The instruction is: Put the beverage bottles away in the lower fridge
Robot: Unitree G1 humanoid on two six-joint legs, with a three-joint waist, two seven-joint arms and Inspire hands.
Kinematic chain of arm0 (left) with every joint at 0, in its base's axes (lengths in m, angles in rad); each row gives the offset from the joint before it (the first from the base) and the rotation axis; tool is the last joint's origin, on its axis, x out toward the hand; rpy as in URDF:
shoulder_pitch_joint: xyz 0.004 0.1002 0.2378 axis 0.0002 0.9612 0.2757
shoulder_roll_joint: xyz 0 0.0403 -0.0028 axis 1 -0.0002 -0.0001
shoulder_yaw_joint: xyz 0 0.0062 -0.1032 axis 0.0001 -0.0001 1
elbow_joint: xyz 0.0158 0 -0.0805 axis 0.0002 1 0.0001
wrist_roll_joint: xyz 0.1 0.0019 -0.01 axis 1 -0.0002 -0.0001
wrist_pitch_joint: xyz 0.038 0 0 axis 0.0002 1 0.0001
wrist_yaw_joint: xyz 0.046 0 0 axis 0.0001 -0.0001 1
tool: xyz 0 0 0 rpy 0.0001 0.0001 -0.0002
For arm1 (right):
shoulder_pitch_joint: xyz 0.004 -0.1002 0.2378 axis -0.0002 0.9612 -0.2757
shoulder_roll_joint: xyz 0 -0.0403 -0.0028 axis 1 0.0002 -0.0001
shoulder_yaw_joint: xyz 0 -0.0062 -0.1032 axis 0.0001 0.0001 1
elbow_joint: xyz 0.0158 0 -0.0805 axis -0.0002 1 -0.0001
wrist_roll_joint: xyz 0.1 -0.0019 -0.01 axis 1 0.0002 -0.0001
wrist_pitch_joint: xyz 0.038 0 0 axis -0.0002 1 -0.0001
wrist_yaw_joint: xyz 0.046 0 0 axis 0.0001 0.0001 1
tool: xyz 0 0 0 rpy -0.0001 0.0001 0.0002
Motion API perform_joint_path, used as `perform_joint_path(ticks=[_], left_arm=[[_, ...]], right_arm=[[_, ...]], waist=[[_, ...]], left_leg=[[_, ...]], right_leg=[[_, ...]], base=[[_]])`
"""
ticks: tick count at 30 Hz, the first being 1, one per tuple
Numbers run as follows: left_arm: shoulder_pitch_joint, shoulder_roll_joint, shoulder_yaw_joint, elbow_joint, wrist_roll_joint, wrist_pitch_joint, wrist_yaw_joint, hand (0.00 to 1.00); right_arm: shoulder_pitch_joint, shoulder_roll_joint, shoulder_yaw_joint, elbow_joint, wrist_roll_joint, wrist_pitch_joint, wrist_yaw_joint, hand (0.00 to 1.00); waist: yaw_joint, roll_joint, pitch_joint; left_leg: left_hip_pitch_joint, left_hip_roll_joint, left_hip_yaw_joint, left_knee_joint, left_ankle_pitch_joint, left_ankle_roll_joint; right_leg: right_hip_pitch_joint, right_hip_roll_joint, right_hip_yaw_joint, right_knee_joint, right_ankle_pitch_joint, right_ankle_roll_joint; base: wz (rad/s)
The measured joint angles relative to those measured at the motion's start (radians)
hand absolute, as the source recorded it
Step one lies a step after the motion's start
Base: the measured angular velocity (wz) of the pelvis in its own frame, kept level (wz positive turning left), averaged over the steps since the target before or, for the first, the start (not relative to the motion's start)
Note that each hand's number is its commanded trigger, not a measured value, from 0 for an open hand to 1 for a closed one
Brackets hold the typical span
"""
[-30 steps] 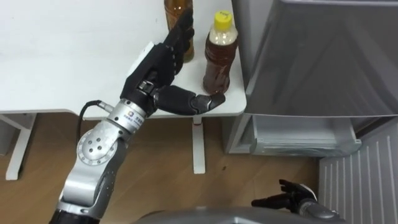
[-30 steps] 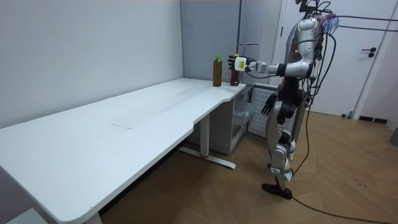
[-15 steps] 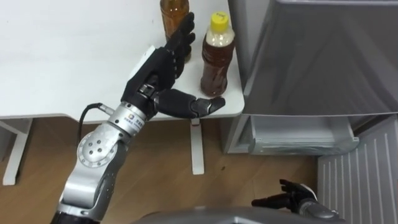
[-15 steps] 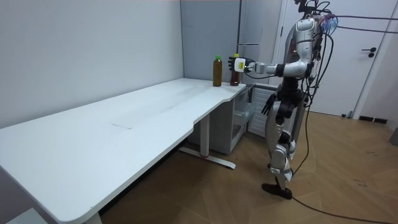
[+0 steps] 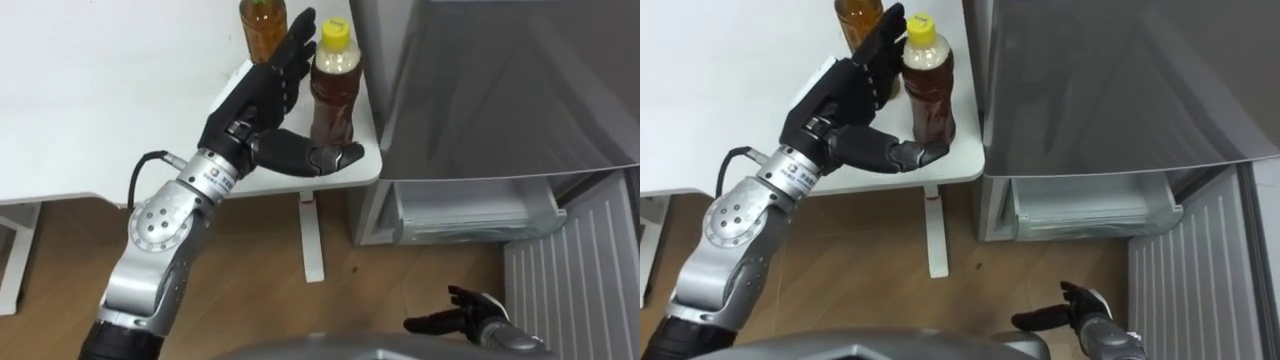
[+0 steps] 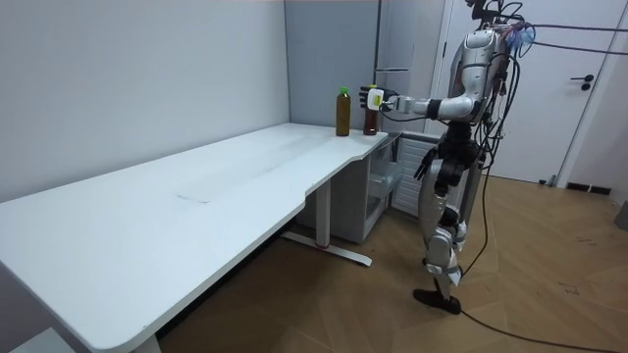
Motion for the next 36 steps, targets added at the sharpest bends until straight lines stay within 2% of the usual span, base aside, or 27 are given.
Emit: perform_joint_path(ticks=[5, 15, 24, 36], left_arm=[[-0.013, 0.000, 0.003, 0.026, 0.000, 0.011, 0.015, 0.00], [-0.013, 0.001, 0.035, 0.062, 0.002, 0.011, 0.047, 0.00], [-0.013, 0.000, 0.044, 0.082, 0.000, 0.011, 0.065, 0.00], [-0.045, -0.006, 0.067, 0.100, 0.000, 0.015, 0.084, 0.00]], right_arm=[[0.000, 0.000, -0.021, -0.011, -0.025, 0.001, 0.001, 0.00], [0.017, -0.001, -0.056, -0.027, -0.035, -0.001, 0.014, 0.00], [0.035, -0.001, -0.064, -0.052, -0.038, -0.001, 0.018, 0.00], [0.043, -0.001, -0.078, -0.059, -0.037, 0.001, 0.020, 0.00]], waist=[[-0.018, 0.007, 0.0008], [-0.019, 0.005, 0.0041], [-0.019, 0.001, 0.0065], [-0.021, 0.007, 0.0032]], left_leg=[[0.012, 0.002, 0.013, -0.004, 0.000, 0.000], [0.036, 0.003, 0.041, -0.021, 0.000, 0.000], [0.047, 0.003, 0.053, -0.030, 0.000, 0.000], [0.048, 0.002, 0.057, -0.028, 0.000, 0.000]], right_leg=[[0.002, 0.001, 0.019, 0.000, 0.000, 0.000], [0.005, 0.002, 0.052, 0.000, 0.000, 0.000], [0.006, 0.002, 0.055, 0.000, 0.000, 0.000], [0.006, 0.002, 0.062, 0.000, 0.000, 0.000]], base=[[-0.09], [-0.08], [-0.04], [0.00]])
